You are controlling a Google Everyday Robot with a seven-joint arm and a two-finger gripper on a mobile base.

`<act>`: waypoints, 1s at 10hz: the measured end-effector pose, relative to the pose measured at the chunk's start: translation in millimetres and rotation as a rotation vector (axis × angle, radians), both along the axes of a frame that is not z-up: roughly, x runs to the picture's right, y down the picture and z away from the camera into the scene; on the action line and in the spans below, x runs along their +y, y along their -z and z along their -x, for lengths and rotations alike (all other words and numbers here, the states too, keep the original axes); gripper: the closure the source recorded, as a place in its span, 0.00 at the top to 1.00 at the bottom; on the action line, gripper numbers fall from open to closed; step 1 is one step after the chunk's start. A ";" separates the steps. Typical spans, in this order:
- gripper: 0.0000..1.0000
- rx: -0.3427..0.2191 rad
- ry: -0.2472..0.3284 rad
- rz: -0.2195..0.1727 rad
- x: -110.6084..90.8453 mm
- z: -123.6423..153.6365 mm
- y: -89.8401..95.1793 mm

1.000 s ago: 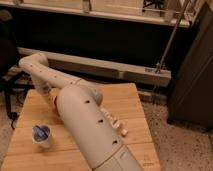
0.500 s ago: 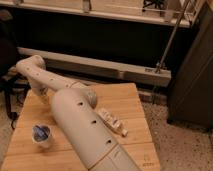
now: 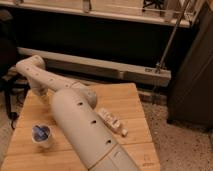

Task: Push the ceramic bowl across the table

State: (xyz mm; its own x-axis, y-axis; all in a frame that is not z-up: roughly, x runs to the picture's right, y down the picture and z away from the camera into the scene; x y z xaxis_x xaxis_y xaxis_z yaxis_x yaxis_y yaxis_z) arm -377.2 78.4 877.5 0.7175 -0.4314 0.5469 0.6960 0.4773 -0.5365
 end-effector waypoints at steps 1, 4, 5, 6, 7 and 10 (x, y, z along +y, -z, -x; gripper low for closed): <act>0.45 -0.006 -0.013 -0.022 -0.9 7.5 -3.3; 0.45 0.045 -0.106 -0.077 -13.0 -5.7 -25.1; 0.45 0.062 -0.138 -0.085 -17.7 -16.4 -31.2; 0.45 0.080 -0.175 -0.094 -22.8 -26.8 -35.8; 0.45 0.107 -0.193 -0.097 -24.9 -39.4 -39.4; 0.45 0.223 -0.259 -0.091 -32.2 -95.8 -47.1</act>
State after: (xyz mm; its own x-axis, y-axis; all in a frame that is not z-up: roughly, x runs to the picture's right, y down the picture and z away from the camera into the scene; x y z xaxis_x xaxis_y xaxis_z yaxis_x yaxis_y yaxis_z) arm -281.4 46.2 924.7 0.9068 -0.2592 0.3324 0.4161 0.6758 -0.6083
